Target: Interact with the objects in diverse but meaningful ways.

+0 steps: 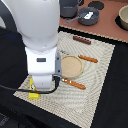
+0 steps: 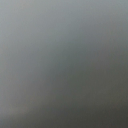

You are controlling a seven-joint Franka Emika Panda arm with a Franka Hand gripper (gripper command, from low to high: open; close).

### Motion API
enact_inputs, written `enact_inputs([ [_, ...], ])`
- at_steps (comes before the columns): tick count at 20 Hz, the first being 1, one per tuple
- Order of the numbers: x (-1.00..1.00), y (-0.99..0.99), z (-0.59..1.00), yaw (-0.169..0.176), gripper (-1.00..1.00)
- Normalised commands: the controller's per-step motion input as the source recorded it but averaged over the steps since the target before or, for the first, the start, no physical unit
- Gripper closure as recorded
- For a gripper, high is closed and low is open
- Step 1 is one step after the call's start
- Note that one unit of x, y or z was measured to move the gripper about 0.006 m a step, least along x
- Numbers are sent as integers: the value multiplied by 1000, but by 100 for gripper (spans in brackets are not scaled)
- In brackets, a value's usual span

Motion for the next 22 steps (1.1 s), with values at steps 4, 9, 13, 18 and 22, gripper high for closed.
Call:
enact_inputs([
  [4, -443, 528, 28, 52, 100],
  [9, -366, 542, 37, 58, 100],
  [13, -369, 559, 34, 53, 100],
  [18, -388, 553, 32, 55, 100],
  [22, -539, 537, 0, 43, 100],
])
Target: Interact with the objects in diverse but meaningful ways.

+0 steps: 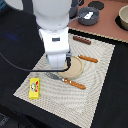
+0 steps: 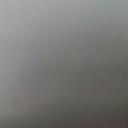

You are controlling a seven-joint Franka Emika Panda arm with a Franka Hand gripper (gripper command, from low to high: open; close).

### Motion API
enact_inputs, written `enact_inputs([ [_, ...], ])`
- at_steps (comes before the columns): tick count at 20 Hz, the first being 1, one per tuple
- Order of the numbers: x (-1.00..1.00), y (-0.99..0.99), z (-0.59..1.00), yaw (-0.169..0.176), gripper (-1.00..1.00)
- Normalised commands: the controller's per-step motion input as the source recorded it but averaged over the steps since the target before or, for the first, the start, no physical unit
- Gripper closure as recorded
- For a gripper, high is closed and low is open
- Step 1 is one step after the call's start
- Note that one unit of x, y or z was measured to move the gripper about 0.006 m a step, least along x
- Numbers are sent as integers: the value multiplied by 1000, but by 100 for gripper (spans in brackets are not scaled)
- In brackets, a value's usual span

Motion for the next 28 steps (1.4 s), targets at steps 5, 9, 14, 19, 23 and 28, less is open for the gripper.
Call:
enact_inputs([
  [5, -798, 493, -26, 20, 100],
  [9, -916, 391, -139, 3, 100],
  [14, -982, 297, -222, 0, 100],
  [19, -964, 203, -300, 0, 100],
  [23, -908, 106, -373, 0, 100],
  [28, -662, -57, -249, -6, 100],
])
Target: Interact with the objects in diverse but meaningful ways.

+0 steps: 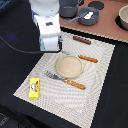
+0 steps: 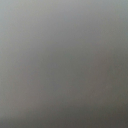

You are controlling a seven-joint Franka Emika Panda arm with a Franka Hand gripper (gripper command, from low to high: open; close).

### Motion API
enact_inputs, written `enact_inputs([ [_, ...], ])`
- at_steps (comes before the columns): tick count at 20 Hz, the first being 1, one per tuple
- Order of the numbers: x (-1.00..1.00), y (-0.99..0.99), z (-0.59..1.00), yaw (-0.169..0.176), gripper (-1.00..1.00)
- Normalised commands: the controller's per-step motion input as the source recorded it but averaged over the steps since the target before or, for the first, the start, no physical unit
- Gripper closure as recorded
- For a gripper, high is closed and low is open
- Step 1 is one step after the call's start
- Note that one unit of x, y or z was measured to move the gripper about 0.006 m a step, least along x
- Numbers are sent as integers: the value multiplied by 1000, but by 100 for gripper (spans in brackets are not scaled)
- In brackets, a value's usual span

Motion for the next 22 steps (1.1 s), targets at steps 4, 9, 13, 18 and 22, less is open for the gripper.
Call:
enact_inputs([
  [4, -404, -198, -168, -18, 100],
  [9, -309, -210, -170, -25, 100],
  [13, -223, -155, -166, -25, 100],
  [18, -289, -15, -274, -2, 100],
  [22, -304, 0, -290, 0, 100],
])
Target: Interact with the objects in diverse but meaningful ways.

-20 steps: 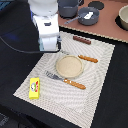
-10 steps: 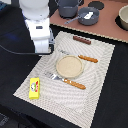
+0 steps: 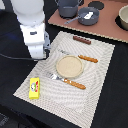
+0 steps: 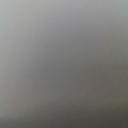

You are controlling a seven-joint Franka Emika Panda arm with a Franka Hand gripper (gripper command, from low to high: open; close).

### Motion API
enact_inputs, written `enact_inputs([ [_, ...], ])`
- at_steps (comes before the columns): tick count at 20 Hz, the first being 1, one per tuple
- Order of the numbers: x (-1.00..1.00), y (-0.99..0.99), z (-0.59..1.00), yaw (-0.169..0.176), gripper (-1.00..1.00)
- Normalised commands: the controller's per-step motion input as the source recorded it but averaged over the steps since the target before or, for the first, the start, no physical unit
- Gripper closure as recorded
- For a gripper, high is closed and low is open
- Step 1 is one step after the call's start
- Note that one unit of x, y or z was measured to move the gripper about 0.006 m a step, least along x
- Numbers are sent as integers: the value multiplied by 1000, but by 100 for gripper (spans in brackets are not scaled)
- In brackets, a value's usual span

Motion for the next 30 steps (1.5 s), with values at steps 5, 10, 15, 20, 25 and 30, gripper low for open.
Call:
enact_inputs([
  [5, -270, 0, -242, 0, 100],
  [10, -138, 0, -89, 0, -100],
  [15, -42, 9, -10, 0, -100],
  [20, 34, 124, 339, 0, -100],
  [25, 353, 275, 918, -27, -100],
  [30, 720, 251, 796, -96, -100],
])
